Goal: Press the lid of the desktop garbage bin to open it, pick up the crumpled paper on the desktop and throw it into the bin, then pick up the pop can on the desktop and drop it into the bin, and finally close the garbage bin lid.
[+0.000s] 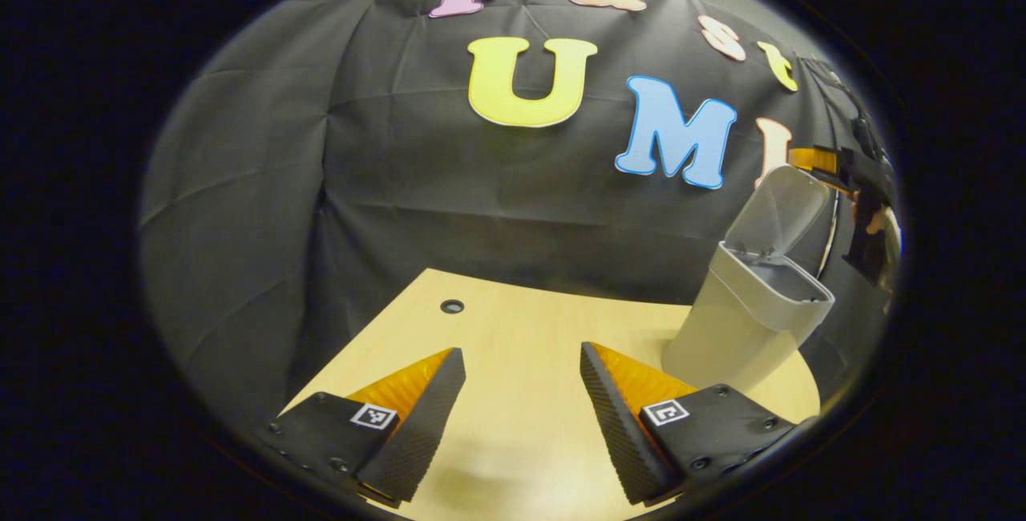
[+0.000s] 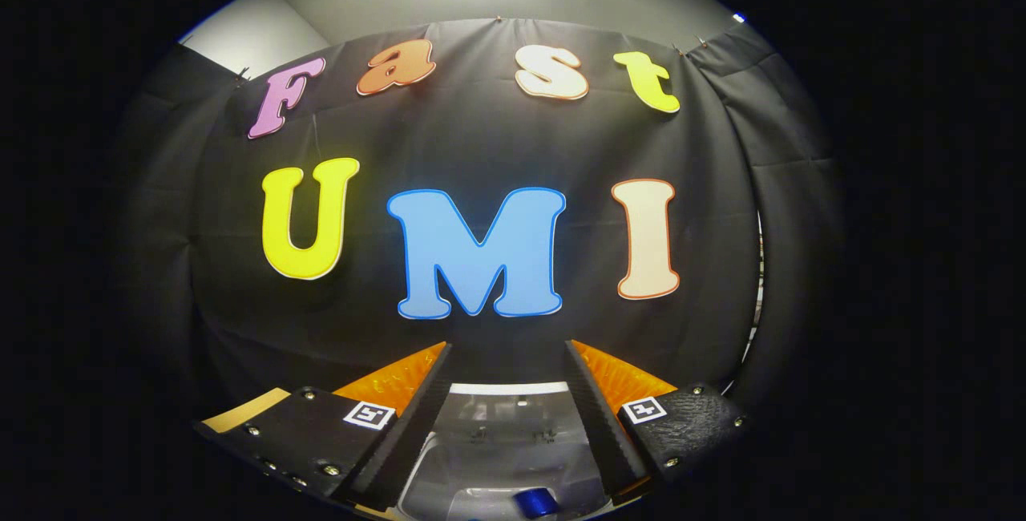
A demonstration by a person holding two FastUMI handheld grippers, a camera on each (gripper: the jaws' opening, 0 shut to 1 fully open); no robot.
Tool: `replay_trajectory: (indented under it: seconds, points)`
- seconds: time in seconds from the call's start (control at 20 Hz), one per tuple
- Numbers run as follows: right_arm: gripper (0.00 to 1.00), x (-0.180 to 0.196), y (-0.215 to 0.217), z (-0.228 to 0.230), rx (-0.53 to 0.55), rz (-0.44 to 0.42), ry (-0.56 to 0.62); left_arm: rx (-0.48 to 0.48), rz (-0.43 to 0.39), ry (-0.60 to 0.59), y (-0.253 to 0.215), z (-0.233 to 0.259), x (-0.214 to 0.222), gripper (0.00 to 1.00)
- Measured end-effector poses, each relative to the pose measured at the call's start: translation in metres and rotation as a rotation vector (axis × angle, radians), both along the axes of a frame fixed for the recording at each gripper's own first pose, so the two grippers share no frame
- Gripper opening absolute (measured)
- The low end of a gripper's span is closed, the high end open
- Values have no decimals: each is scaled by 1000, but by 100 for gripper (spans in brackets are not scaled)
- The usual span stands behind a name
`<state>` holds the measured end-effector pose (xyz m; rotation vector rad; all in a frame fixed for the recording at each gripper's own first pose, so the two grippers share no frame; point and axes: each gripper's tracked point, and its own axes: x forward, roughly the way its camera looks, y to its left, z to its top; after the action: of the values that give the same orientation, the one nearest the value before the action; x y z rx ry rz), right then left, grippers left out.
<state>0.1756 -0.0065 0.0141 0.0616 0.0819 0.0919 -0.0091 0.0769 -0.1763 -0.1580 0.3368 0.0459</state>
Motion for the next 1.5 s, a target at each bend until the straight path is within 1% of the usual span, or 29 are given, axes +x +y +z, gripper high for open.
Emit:
replay_trajectory:
  seconds: [0.05,0.15,0.2,0.25,0.45,0.5,0.55,0.6,0.75,0.8,0.9,0.95,1.0,1.15,1.2,1.25,1.3,1.35,1.4,1.5]
  points:
    - [88,-5,0,-2,0,2,6,-2,-3,-4,-1,1,-1,90]
    - [88,-15,0,-9,1,5,20,-7,-7,-12,-2,2,-2,90]
    - [88,-19,0,-12,0,8,28,-9,-7,-15,-3,2,-3,100]
    - [88,-24,0,-15,-1,11,35,-10,-8,-16,-3,2,-4,96]
    - [88,-39,1,-31,3,23,76,-13,-6,-19,-2,1,-9,96]
    - [88,-42,1,-36,2,25,89,-16,-5,-19,-2,0,-11,100]
    - [88,-45,1,-42,1,29,107,-19,-3,-19,-2,0,-13,96]
    - [88,-49,2,-51,-2,33,130,-21,-1,-19,-1,0,-14,100]
    - [88,-56,5,-73,-3,46,192,-25,2,-18,-2,-1,-17,100]
    - [88,-57,7,-80,-4,49,210,-26,4,-18,-1,-2,-17,96]
    - [88,-60,8,-95,-11,56,242,-24,7,-16,0,-3,-21,96]
    - [88,-62,9,-103,-14,60,261,-22,8,-15,0,-3,-20,100]
    - [88,-64,10,-110,-13,64,277,-20,10,-14,1,-4,-21,100]
    - [88,-68,12,-125,-18,68,308,-14,11,-10,2,-6,-20,100]
    - [88,-69,12,-131,-24,70,320,-12,11,-8,2,-6,-20,96]
    - [88,-70,12,-137,-30,72,333,-10,10,-6,1,-7,-20,100]
    - [88,-72,13,-143,-36,73,346,-8,9,-5,1,-6,-20,96]
    - [88,-73,13,-146,-40,74,355,-7,8,-3,1,-8,-20,100]
    - [88,-73,14,-148,-46,73,356,-6,7,-3,0,-8,-20,96]
    - [88,-73,13,-148,-52,70,351,-4,3,1,-1,-8,-17,96]
